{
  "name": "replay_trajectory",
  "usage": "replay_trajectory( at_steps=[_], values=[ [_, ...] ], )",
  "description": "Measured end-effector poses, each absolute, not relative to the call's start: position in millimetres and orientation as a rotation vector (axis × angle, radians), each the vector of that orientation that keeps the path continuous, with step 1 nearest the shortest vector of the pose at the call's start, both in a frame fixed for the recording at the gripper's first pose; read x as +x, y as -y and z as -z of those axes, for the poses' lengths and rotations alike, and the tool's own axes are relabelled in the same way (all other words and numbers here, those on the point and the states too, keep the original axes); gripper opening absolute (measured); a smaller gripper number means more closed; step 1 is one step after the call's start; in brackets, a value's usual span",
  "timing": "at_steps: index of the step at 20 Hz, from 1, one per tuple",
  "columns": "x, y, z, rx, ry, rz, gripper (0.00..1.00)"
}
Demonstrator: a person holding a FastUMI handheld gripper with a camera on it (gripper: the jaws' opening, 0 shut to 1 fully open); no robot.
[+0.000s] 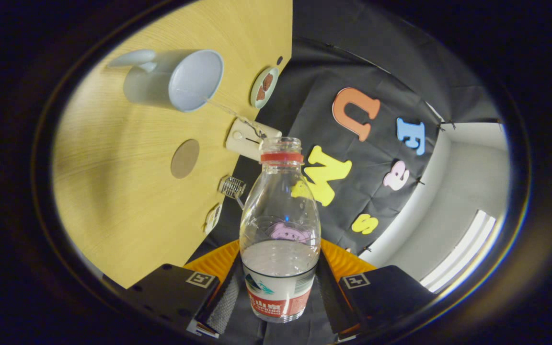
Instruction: Take the bottle from table, then pour the juice into the cup, finally place the bottle on the coaster
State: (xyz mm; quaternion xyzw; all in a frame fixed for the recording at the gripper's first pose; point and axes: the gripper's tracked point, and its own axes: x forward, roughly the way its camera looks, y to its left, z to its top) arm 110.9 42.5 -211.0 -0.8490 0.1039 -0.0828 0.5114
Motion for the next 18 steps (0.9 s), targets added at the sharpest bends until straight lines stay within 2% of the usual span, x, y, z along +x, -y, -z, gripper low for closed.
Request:
replay_trajectory(
  at_steps=[18],
  values=[
    [113, -64, 197, -2.195, -0.16, 0.225, 0.81]
  ],
)
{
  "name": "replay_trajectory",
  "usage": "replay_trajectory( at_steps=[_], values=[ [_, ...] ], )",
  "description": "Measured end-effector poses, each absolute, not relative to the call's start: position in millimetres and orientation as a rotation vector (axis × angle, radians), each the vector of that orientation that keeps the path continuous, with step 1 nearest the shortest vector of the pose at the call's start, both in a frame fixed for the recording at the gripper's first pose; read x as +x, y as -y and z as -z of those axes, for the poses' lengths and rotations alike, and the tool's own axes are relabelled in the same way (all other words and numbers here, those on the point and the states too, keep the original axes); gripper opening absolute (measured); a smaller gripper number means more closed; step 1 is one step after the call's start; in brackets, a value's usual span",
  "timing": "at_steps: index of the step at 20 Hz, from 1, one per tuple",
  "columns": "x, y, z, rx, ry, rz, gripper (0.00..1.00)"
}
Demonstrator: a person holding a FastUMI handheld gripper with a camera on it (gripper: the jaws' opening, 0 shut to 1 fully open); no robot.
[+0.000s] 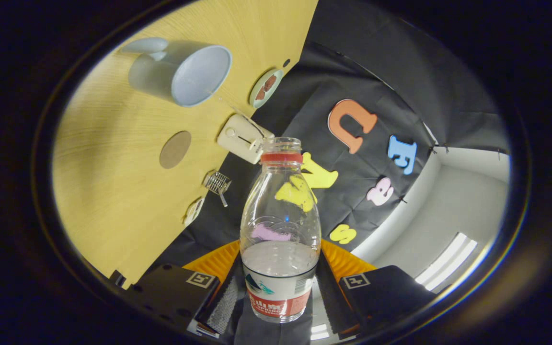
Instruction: Take the bottle from table, then pour the juice into the cup, finally place the bottle on the coaster
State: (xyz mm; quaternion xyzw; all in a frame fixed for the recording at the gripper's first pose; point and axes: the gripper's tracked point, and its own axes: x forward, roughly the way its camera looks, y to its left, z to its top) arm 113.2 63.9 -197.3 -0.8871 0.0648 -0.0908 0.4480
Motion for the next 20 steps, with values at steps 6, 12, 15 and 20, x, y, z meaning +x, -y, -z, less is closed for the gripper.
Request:
replay_trajectory(
  at_steps=[6, 12, 15, 20],
  values=[
    [110, -69, 191, -2.224, -0.154, 0.199, 0.81],
    [103, -76, 174, -2.281, -0.102, 0.235, 0.81],
    [105, -80, 167, -2.302, -0.084, 0.259, 0.81],
    [115, -86, 167, -2.368, -0.085, 0.276, 0.81]
  ],
)
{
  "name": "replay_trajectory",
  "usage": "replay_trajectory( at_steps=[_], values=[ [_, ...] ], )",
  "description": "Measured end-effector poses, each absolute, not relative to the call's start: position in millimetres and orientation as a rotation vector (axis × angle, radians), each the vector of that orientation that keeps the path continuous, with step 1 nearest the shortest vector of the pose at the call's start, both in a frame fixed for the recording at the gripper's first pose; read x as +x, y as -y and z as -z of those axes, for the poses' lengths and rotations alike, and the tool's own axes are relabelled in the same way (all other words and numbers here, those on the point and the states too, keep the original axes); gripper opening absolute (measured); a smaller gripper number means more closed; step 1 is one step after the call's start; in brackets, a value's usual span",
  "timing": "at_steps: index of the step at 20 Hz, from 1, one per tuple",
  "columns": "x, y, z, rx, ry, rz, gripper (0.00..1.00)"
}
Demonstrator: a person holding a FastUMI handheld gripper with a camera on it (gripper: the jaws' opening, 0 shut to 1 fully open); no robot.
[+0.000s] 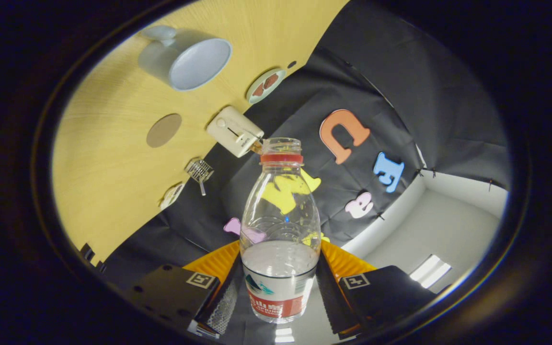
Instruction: Take the bottle from table, then pour the juice into the cup, finally place the bottle on the coaster
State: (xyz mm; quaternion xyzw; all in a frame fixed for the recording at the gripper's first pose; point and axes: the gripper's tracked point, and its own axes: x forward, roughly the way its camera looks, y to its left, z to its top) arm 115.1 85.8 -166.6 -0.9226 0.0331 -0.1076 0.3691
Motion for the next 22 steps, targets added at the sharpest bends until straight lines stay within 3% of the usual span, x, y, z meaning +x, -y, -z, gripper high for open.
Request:
replay_trajectory(
  at_steps=[14, 22],
  values=[
    [124, -105, 185, -2.4, -0.018, 0.228, 0.81],
    [115, -106, 191, -2.067, 0.037, 0.174, 0.81]
  ],
)
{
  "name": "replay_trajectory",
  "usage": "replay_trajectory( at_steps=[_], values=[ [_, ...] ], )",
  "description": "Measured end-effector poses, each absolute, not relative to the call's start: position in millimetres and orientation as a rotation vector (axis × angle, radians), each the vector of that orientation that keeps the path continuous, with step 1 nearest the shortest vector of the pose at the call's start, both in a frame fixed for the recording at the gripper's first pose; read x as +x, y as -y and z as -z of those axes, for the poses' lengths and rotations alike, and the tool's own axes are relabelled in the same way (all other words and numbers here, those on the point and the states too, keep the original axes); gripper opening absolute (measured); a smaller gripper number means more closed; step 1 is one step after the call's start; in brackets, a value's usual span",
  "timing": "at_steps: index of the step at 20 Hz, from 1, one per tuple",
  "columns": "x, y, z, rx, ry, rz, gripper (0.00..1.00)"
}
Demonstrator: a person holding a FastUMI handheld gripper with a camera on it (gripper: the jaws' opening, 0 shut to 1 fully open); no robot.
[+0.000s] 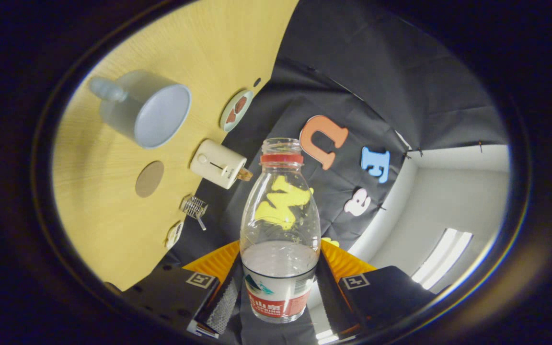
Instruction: Take the bottle from table, then pour the juice into the cup, finally place the bottle on the coaster
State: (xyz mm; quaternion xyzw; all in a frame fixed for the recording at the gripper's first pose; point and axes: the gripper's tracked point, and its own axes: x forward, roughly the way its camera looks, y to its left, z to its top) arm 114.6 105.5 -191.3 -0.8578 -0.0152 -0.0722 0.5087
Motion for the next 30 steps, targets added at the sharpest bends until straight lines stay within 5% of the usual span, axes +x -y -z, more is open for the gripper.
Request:
replay_trajectory(
  at_steps=[17, 30],
  values=[
    [104, -57, 242, -1.09, -0.195, 0.043, 0.82],
    [130, -44, 236, -0.454, -0.165, -0.003, 0.82]
  ],
)
